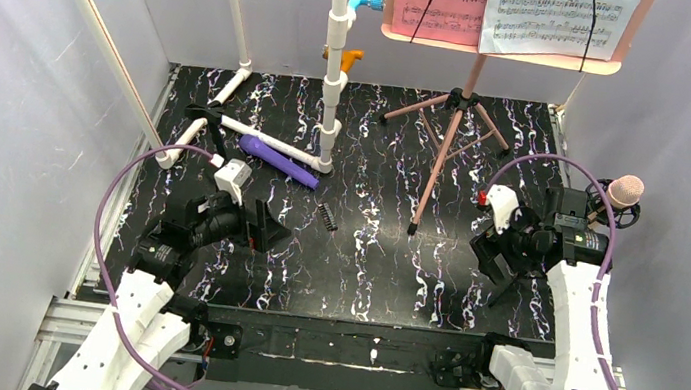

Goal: Pack up the instrument practice props
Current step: Pick up the microphone stand with the microphone from the center of the board.

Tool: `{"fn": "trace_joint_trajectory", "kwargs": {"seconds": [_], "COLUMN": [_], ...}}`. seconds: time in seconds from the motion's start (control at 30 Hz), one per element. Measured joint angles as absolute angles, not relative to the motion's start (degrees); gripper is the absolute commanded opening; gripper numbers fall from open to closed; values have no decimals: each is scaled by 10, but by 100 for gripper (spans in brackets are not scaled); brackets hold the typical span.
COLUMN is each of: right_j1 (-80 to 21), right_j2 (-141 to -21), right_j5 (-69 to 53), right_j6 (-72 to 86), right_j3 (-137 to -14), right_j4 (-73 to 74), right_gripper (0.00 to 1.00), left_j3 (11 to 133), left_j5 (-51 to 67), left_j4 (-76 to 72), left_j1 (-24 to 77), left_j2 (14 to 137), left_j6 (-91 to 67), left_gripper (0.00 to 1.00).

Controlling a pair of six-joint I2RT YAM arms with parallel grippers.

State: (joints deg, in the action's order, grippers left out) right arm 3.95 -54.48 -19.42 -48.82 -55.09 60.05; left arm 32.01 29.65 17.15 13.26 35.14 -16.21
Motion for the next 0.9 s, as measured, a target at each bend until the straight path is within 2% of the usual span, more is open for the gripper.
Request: {"fn": "trace_joint_trajectory", "kwargs": {"seconds": [0.9], "right_j1": [63], "right_j2": [-566], "right_j5": [-140], "right_j6": [-448], "right_j3": [-583], "right_j4": [602], "right_gripper": [100], "left_j3": [326], "left_j5": [309], "left_j4": [172], "left_j1": [135], "left_j2": [356], "left_j6": [-165], "left_gripper": [100]}}
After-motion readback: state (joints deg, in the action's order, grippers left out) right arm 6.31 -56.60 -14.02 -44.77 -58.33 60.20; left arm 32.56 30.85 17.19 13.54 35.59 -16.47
